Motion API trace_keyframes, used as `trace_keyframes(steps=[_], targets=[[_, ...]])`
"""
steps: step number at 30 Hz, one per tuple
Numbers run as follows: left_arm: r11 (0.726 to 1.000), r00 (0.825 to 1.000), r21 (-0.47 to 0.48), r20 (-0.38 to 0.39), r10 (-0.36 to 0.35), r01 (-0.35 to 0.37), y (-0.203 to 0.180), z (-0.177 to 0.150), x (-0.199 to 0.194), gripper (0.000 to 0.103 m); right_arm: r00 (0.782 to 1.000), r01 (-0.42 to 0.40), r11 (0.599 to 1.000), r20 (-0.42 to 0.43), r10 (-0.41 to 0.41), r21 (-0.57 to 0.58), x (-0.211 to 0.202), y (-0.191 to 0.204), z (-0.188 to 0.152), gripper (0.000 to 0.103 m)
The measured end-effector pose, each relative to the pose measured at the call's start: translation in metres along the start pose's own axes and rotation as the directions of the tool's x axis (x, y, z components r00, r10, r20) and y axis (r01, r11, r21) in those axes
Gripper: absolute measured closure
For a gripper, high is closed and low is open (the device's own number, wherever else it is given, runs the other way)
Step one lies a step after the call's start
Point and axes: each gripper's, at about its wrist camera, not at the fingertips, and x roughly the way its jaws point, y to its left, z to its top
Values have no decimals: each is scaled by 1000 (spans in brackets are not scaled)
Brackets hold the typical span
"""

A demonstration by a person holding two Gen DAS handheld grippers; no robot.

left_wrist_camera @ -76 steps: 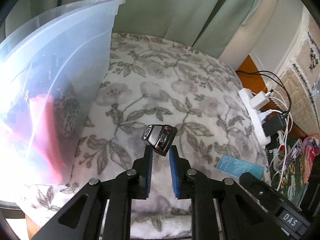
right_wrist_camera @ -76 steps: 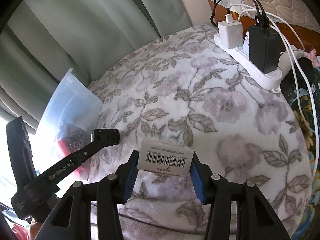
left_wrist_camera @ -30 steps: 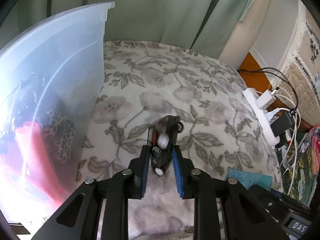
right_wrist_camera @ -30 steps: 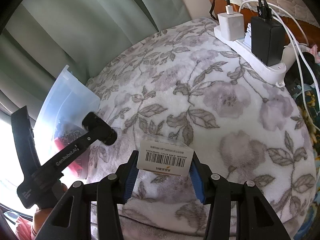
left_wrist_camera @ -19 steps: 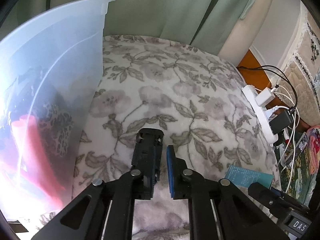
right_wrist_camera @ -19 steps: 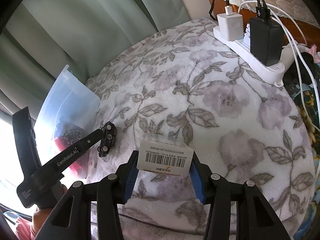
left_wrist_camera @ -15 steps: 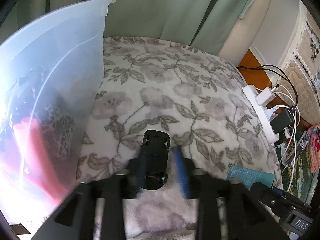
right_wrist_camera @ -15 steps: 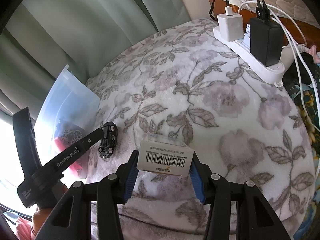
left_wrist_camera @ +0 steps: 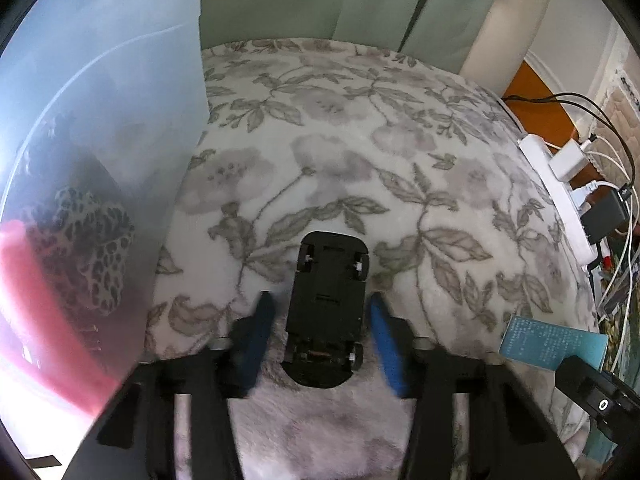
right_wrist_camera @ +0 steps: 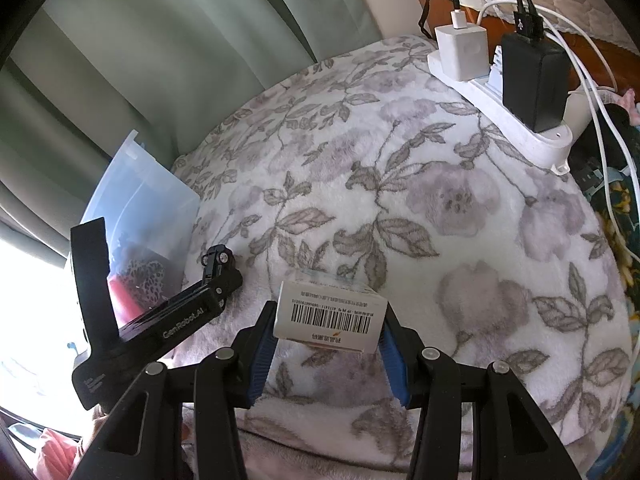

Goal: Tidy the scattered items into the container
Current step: 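Lift the toy car with the left tool while the right tool lifts the medicine box, then carry the toy car and medicine box over the clear box with both tools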

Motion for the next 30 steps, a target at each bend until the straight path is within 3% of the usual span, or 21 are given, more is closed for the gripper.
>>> trace_keyframes(steps=[7, 20, 30], targets=[[1000, 999, -2, 16, -28, 28, 0, -4, -6, 67, 1000, 1, 1000, 2, -1, 4, -2, 1, -2, 52], [991, 986, -2, 101, -133, 133, 2, -1, -52, 68, 999, 15, 1000, 39, -14, -15, -19, 15, -1, 52], [977, 950, -7, 235, -205, 212, 9, 8, -113, 68, 992, -18, 999, 122, 22, -36, -54, 37, 8, 52]])
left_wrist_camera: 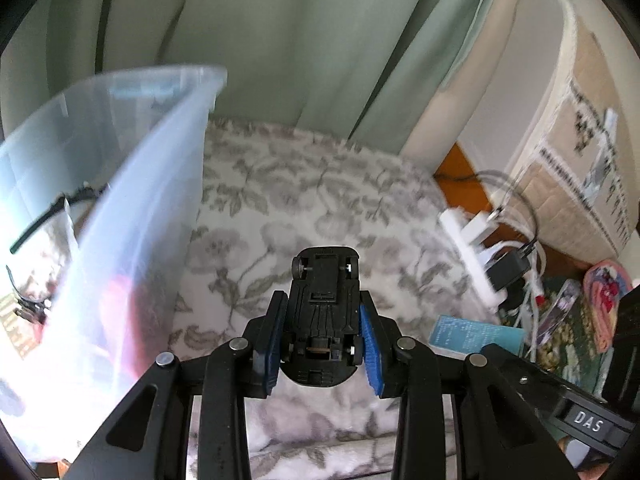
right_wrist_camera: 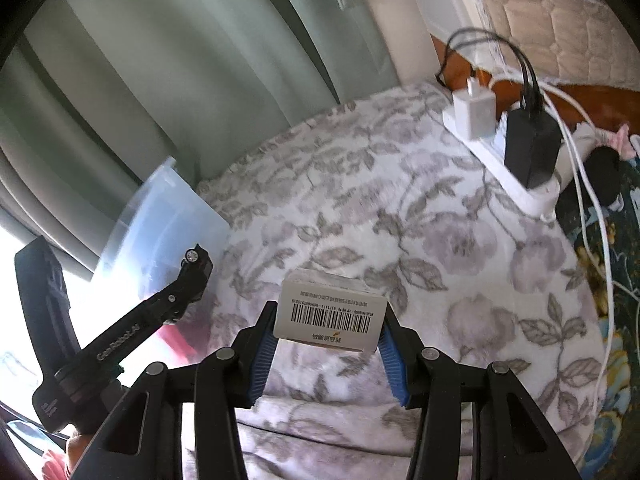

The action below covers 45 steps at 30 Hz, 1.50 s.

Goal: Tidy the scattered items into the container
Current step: 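Carry the toy car and medicine box over the clear box with both tools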

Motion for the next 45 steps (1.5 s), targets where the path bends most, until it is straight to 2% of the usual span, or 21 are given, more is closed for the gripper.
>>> trace_keyframes(steps=[3, 10, 16, 20, 26, 34, 38, 45], targets=[[1000, 999, 0, 30, -19, 19, -2, 7, -14, 68, 999, -20, 1000, 31, 20, -13, -11, 11, 7, 52], [999, 999, -31, 43, -21, 22, 4, 20, -41, 68, 994, -57, 996, 87, 64, -73, -35, 46, 18, 52], [997, 996, -70, 89, -28, 35, 21, 26, -67, 68, 989, -96, 986, 102, 110, -134, -49, 81, 22, 52], [994, 993, -108, 114, -9, 22, 39, 29, -81, 67, 985, -116, 977, 106, 136, -178, -52, 105, 23, 52], [979, 986, -205, 160, 47, -13, 85, 29, -106, 67, 978, -161, 958, 90, 187, -239, -46, 142, 24, 52], [942, 969, -333, 214, 125, -47, 143, 25, -137, 67, 971, -210, 923, 40, 235, -322, -30, 191, 20, 52], [927, 965, -370, 217, 147, -58, 161, 21, -140, 67, 968, -230, 907, 17, 252, -354, -22, 211, 18, 52], [910, 968, -411, 199, 151, -57, 182, 15, -131, 67, 967, -248, 877, -45, 252, -412, 0, 240, 6, 52]])
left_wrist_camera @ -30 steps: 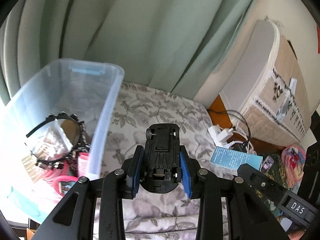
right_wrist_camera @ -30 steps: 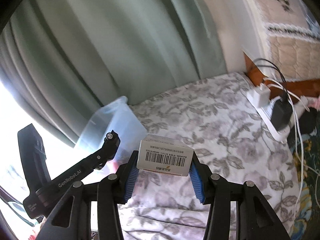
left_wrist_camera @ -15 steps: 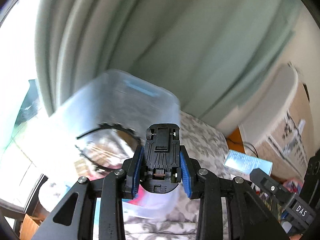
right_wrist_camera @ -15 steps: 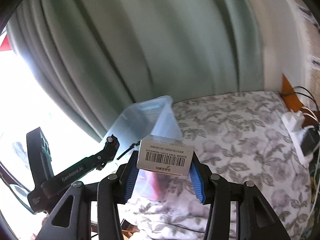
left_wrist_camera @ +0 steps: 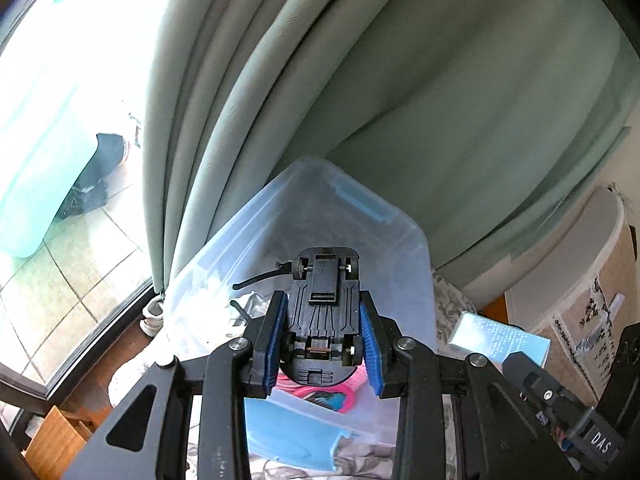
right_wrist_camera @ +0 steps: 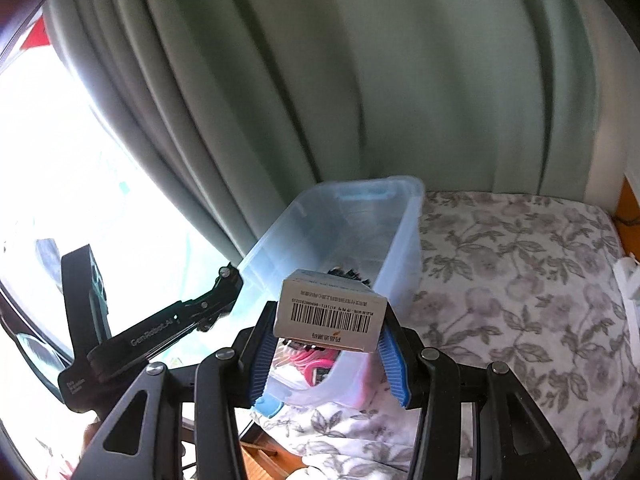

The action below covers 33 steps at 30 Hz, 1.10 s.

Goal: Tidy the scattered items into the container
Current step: 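Carry the toy car and medicine box over the clear box with both tools, then open both tools to drop the toy car and medicine box into the box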

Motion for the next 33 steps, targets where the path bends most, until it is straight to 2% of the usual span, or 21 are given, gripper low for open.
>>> trace_keyframes(steps=[14, 29, 31, 33], targets=[[1000, 1000, -13, -15, 4, -4, 18, 5, 16, 67, 996, -14, 996, -89, 6, -86, 54, 24, 0, 52], [1000, 999, 0, -39, 9, -9, 17, 15, 28, 67, 991, 11, 997, -130, -21, -75, 82, 15, 6, 52], [1000, 999, 2, -32, 11, -10, 16, 16, 28, 66, 991, 14, 997, -132, -24, -73, 84, 14, 6, 52], [1000, 1000, 2, -30, 6, -6, 16, 16, 28, 58, 991, 20, 997, -130, -30, -76, 84, 14, 7, 52]])
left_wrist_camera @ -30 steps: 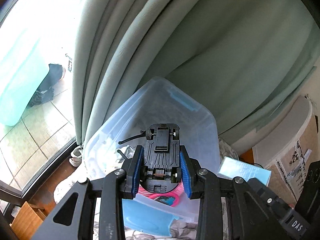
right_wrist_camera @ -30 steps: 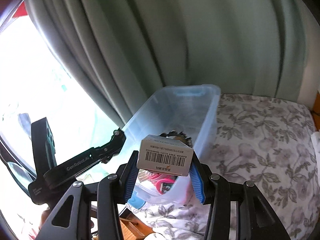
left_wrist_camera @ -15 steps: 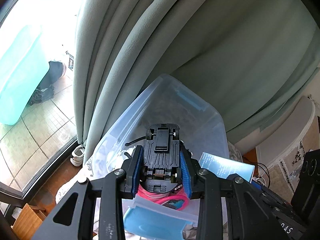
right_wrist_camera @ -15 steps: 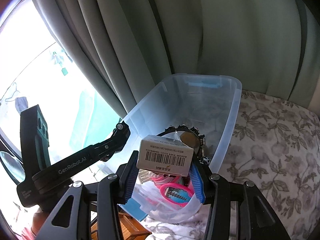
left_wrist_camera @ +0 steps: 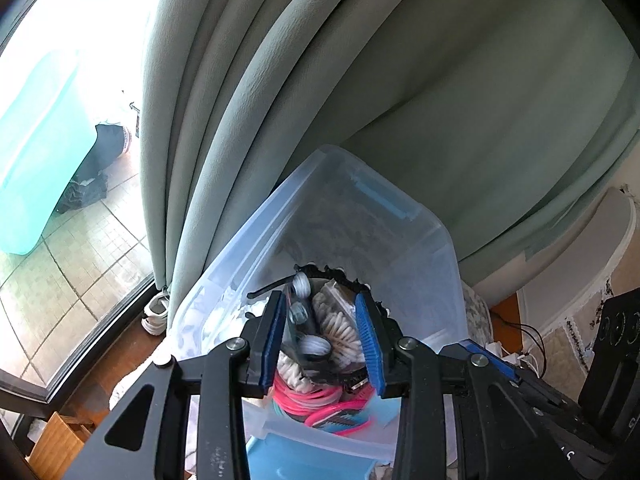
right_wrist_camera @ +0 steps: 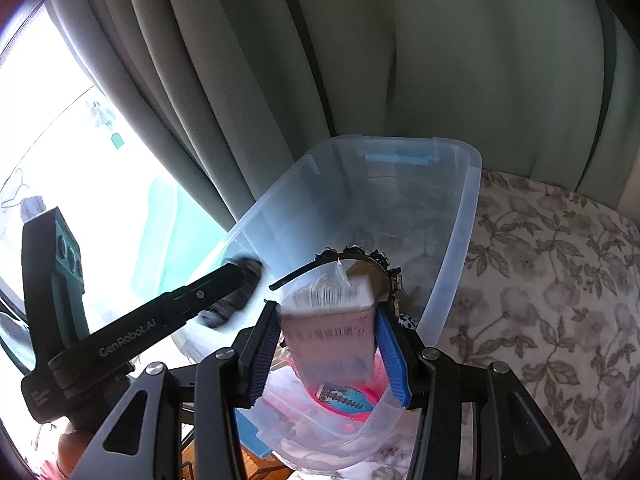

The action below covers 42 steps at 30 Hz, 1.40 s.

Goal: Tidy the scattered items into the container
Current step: 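Open both tools to drop the toy car and medicine box into the box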

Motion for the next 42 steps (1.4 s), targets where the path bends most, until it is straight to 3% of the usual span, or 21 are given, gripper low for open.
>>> trace_keyframes(steps=[1, 11, 21, 36, 42], targets=[[1000, 1000, 0, 2, 0, 0, 0, -1, 1, 52, 1000, 4, 1000, 0, -4, -3, 0, 0, 0, 52], [1000, 1000, 13, 0, -8, 8, -6, 0, -1, 40, 1000, 22, 1000, -5, -22, 6, -2, -3, 0, 50], [999, 1000, 48, -13, 9, -8, -12, -2, -8, 28, 1000, 19, 1000, -6, -19, 16, -15, -4, -6, 40], [974, 999, 224, -5, 42, -40, -56, -26, -27, 15, 999, 49, 995, 16, -50, 83, -50, -31, -27, 33], [963, 1000, 268, -15, 16, -11, -76, -36, -34, 15, 997, 66, 990, 20, -69, 128, -64, -47, -38, 32]])
